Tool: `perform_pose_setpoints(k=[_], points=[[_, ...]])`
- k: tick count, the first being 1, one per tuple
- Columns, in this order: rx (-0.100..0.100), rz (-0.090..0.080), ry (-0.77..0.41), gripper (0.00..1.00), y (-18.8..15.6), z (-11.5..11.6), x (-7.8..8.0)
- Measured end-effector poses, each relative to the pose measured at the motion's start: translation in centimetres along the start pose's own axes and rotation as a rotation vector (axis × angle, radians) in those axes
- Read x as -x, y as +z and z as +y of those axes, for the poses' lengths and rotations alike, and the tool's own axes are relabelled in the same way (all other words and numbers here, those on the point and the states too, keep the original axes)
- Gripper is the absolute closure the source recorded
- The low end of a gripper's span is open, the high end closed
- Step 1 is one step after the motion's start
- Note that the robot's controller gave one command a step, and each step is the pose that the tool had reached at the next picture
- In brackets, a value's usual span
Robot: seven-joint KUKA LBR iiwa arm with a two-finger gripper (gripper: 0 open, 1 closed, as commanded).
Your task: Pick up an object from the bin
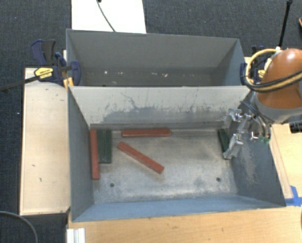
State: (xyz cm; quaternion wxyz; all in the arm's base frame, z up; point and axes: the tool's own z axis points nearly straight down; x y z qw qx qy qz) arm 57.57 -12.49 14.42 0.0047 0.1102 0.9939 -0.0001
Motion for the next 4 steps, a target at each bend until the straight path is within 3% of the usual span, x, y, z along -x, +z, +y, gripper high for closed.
perform_pose_setpoints(k=[1,2,3,4], points=[[0.000,0.013,0.035,0.00,7.6,0.6,1.5],[0.000,0.007,0.549,0.00,4.4,10.9,-1.4],[-0.001,0.008,0.745,0.00,7.5,21.1,-3.2],[-0.004,0.013,0.706,0.00,6.2,28.5,-9.5]])
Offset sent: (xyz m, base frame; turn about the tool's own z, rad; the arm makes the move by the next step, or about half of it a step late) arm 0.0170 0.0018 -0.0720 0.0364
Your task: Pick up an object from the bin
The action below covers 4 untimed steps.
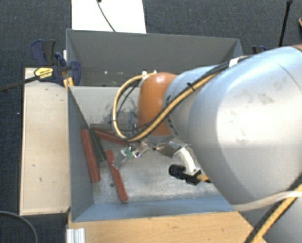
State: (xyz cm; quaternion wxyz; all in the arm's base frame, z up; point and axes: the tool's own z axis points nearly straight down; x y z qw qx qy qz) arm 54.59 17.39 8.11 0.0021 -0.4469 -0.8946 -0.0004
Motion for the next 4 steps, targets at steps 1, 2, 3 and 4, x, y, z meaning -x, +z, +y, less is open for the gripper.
perform_pose_setpoints(k=[1,2,3,4], points=[[0.004,-0.006,0.106,0.00,-1.5,1.0,1.9],[0.003,-0.006,0.132,0.00,1.2,2.8,4.2],[0.000,-0.003,0.121,1.00,1.1,2.8,4.0],[0.009,-0.005,0.112,1.00,-9.1,3.5,0.8]])
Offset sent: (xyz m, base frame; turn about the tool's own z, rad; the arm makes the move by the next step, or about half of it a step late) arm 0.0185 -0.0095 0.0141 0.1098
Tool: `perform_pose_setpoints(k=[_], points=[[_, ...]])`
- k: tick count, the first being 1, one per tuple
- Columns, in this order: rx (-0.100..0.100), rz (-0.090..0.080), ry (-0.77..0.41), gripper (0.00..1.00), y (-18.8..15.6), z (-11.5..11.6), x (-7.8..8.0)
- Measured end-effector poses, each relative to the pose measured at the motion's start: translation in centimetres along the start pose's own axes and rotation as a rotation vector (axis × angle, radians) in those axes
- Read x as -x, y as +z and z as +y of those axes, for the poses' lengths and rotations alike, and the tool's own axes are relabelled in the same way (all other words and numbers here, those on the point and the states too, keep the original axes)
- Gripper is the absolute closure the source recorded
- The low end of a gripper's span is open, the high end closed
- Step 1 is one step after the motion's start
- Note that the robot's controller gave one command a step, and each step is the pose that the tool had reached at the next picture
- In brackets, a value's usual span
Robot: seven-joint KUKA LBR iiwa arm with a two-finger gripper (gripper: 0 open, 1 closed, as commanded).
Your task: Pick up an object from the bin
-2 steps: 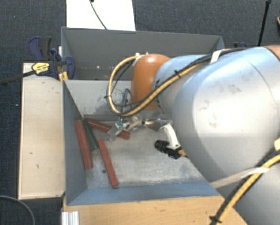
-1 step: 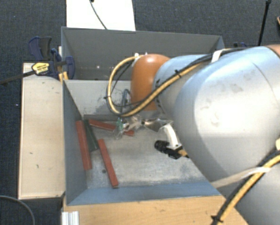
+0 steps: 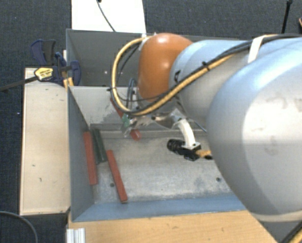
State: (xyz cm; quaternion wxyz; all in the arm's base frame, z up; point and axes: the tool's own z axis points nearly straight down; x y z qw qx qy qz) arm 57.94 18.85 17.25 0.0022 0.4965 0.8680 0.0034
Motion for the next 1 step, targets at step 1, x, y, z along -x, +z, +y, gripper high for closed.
perform_pose_setpoints(k=[1], points=[[0.000,0.000,-0.017,1.00,-8.97,-1.58,-1.86]])
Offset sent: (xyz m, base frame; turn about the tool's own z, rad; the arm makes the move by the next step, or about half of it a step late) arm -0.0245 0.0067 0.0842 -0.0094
